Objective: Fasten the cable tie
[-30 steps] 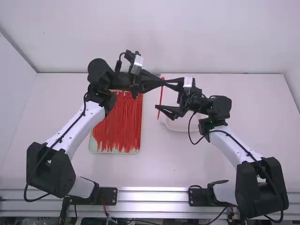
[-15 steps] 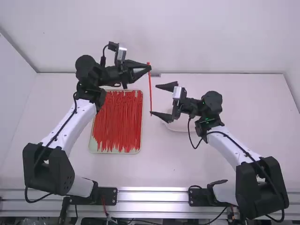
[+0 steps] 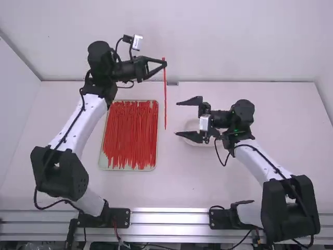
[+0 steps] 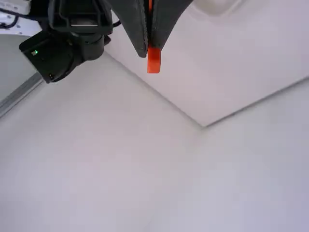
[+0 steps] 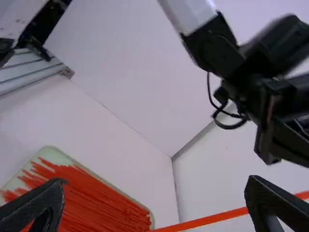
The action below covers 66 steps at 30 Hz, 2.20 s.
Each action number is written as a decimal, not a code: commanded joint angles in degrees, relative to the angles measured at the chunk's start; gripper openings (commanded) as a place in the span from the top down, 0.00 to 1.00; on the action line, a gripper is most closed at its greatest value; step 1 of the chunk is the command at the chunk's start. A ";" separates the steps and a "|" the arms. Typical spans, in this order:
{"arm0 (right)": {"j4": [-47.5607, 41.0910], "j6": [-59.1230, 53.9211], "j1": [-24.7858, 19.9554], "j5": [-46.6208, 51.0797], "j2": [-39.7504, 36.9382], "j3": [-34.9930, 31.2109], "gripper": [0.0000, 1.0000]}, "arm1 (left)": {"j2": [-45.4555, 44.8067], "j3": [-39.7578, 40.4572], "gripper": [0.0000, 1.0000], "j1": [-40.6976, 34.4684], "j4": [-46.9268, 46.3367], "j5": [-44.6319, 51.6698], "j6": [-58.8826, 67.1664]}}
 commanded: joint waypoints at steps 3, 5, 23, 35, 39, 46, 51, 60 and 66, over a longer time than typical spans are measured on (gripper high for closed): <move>-1.20 -8.46 -2.45 -6.36 0.33 1.81 0.01 | 4.09 4.87 0.98 -0.15 -2.56 1.22 -5.73; -2.89 -12.00 -3.19 -6.32 0.33 1.81 0.01 | 5.11 5.05 0.98 -0.15 -1.55 1.07 -9.31; -20.35 -57.72 -1.46 -5.57 0.35 1.84 0.01 | 6.75 4.94 0.98 -3.19 -6.03 3.48 -22.71; -20.35 -63.71 2.21 -1.60 0.35 1.84 0.01 | 6.75 4.94 0.97 -4.61 -12.39 -0.94 -27.39; -20.22 -63.87 2.12 -1.64 0.33 1.84 0.00 | 6.75 4.94 0.97 -4.63 -12.41 -1.92 -27.85; -20.20 -63.84 2.05 -1.66 0.33 1.84 0.17 | 6.75 4.94 0.98 -4.66 -12.72 -2.58 -27.85; -20.17 -63.84 2.12 -1.68 0.33 1.84 0.37 | 6.75 4.94 0.98 -4.66 -12.76 -2.67 -27.63; -20.17 -63.84 2.14 -2.93 0.33 1.84 0.65 | 6.75 4.39 0.98 -4.63 -12.79 -3.82 -27.61; -20.22 -63.84 2.12 -2.93 0.33 1.84 0.75 | 6.75 3.80 0.98 -4.63 -12.55 -3.96 -27.82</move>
